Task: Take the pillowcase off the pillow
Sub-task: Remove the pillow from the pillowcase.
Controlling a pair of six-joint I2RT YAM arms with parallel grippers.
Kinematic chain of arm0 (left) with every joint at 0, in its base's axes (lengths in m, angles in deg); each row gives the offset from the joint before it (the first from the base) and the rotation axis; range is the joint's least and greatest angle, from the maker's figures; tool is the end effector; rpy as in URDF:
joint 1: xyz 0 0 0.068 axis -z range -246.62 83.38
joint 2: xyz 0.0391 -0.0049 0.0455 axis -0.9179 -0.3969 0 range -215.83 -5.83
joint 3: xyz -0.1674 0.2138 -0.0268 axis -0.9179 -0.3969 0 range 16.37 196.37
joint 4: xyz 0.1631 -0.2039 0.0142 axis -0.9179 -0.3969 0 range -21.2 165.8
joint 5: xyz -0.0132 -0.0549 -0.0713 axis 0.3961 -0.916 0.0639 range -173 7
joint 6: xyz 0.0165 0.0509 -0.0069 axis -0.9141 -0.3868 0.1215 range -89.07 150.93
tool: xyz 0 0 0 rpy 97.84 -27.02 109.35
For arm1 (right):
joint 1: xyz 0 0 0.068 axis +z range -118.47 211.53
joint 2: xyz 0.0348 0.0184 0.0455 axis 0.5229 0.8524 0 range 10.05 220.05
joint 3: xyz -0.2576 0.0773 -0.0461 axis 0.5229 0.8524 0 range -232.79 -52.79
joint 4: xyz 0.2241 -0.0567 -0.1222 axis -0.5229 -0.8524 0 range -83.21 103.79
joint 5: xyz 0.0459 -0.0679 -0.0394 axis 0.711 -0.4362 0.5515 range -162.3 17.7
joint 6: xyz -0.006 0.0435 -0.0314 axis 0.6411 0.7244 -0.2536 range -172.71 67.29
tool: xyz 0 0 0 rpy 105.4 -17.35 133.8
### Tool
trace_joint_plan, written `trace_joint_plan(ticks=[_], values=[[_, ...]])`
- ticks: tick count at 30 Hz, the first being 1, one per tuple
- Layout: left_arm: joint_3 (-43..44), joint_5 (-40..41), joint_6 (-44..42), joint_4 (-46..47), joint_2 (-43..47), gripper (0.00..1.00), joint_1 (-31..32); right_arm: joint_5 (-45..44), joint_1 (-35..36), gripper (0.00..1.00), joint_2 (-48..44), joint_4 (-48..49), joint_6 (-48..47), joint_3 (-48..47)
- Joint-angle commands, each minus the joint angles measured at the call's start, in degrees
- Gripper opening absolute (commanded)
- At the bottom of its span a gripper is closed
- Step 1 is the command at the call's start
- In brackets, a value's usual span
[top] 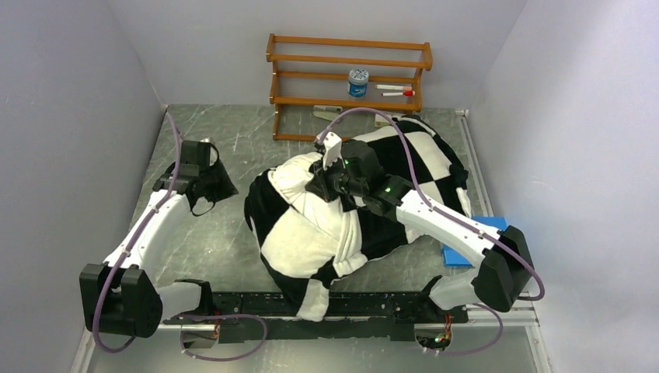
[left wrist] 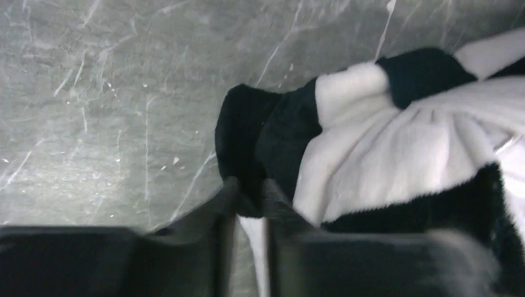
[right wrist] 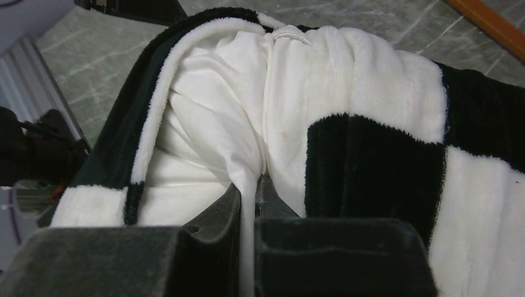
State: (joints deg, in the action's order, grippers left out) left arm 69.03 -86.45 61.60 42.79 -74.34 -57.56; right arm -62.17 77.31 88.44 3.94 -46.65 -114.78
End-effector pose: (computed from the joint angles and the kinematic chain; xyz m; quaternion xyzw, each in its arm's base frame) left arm 0.2441 -0.0410 0.2675 -0.1651 0.9212 -0.1458 0.3208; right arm 0.2163 0.2314 0.3123 -0.3312 0.7798 0.2974 0.4402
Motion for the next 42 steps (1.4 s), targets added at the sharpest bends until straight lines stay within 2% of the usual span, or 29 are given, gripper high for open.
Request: trace_joint_plan(ticks=[1,3,6,9,15,21,24,25,27,29,33,36,39,42], values=[[0.42,-7.97,-2.81,-2.02,1.46,0.37,-2.14,-2.11,-3.44,0.00,3.35,-2.11,5.50,-1.01],[2.11,-9.96,-2.56,-3.24,2.72,0.57,-2.16,-1.44,-3.43,0.00,6.06,-2.77,6.26,-3.08],[5.28,-9.58,-2.95,-8.44,5.30,0.67,-2.12,-1.34,-3.45,0.00,9.52,-3.86,7.65,-7.28],[6.68,-12.69,-2.81,-10.23,8.50,0.70,-2.12,0.40,-3.48,0.00,13.75,-5.57,8.10,-14.29],[1.06,-28.79,2.82,-5.31,13.62,0.72,-1.71,-0.91,-3.37,0.00,19.41,-9.90,8.45,-30.42],[-5.55,-26.87,7.21,0.15,13.53,0.74,5.33,0.68,-3.28,0.04,16.69,-14.49,5.89,-31.44],[-5.80,-19.75,8.49,1.37,12.12,0.65,11.28,0.27,-3.29,0.19,13.42,-17.61,4.16,-28.59],[-5.84,-17.41,8.44,1.56,11.50,0.57,12.37,0.05,-3.30,0.23,12.47,-19.40,3.65,-28.08],[-5.72,-13.36,8.59,1.70,10.15,0.27,12.90,0.10,-3.27,0.32,10.28,-24.08,2.87,-27.18],[-5.12,-10.58,7.88,1.98,9.24,0.08,12.91,0.03,-3.28,0.42,6.72,-26.07,3.32,-25.54],[-1.31,-2.16,4.35,-0.76,8.04,0.05,12.98,-0.87,-3.25,0.59,-3.00,-25.96,6.57,-17.04],[0.96,2.37,-0.59,-0.87,7.82,0.05,13.00,-1.34,-3.30,0.61,-7.03,-27.69,8.10,-13.45],[3.18,4.80,-5.35,-0.25,7.88,0.05,12.99,-2.07,-3.25,0.62,-7.13,-28.28,10.89,-10.90],[3.75,5.85,-9.82,5.23,7.86,0.05,13.00,-0.86,-3.25,0.63,-5.96,-23.03,14.49,-8.17]])
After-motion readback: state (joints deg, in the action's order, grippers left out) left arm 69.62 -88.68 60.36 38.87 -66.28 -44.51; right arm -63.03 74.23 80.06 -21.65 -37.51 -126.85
